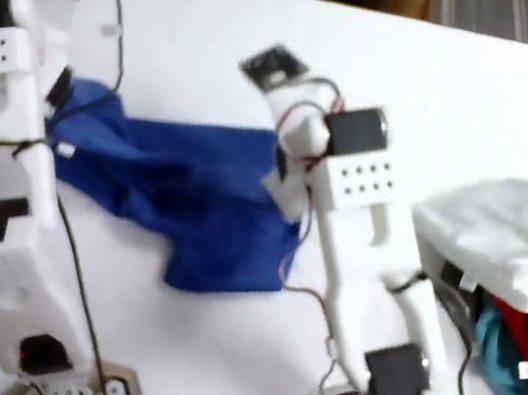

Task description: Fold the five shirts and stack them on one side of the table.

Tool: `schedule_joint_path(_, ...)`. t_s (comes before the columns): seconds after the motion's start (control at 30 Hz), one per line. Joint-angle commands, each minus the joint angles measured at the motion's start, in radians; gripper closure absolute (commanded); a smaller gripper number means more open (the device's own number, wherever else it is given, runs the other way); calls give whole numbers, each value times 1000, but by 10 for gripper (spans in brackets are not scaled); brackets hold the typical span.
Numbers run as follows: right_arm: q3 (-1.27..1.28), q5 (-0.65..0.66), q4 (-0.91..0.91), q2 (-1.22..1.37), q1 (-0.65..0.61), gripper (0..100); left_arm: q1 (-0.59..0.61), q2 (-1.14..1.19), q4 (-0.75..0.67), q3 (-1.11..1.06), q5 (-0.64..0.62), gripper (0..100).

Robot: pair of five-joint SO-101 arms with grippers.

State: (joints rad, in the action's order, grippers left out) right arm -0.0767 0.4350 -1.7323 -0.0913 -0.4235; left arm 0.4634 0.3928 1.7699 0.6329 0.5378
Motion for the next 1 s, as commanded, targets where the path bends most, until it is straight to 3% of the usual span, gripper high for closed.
schedule_joint_path(0.0,55,44,15,-64,-7,981,23,-21,15,31,32,972)
schedule_joint_path(0.33,216,109,24,-68,-183,981,-6,-29,15,-91,95,972)
schedule_joint_path(0.53,270,110,67,-62,-171,981,-14,-29,12,-208,107,973)
schedule_joint_path(0.97,506,110,222,-61,-202,981,-12,-31,9,-203,101,973)
